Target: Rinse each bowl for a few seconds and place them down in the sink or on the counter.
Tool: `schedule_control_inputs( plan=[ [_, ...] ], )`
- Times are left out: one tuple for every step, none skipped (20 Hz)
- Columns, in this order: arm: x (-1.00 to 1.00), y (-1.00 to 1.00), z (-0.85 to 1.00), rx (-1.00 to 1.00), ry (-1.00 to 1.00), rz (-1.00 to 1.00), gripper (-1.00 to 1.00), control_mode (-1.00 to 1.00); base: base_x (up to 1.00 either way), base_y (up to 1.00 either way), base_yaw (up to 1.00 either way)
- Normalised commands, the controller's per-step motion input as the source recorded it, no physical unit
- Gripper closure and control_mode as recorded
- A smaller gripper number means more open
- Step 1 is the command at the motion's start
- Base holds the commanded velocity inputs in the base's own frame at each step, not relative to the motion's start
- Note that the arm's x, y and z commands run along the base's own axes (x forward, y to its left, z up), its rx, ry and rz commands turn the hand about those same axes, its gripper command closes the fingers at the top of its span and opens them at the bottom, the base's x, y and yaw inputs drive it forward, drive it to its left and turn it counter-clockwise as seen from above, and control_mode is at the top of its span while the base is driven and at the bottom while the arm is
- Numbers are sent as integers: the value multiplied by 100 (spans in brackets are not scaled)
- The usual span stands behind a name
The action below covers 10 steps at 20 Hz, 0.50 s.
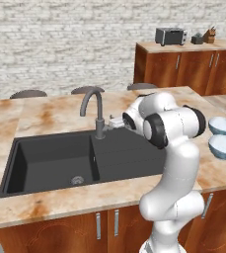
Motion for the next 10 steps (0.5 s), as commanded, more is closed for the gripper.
schedule_control_inputs(
  plan=[
    [20,7,-18,0,0,-6,-100,-100,0,0,0],
    [19,9,-17,1,0,-5,-100,-100,0,0,0],
    [18,10,-18,1,0,-5,-100,-100,0,0,0],
    [15,10,-19,1,0,-5,-100,-100,0,0,0],
    [14,11,-20,1,0,-5,-100,-100,0,0,0],
    [12,13,-20,1,0,-5,-100,-100,0,0,0],
    [12,14,-19,1,0,-4,-100,-100,0,0,0],
    [15,15,-17,1,0,-4,-100,-100,0,0,0],
    [18,15,-16,1,0,-4,-100,-100,0,0,0],
    [20,14,-14,1,0,-4,-100,-100,0,0,0]
  ],
)
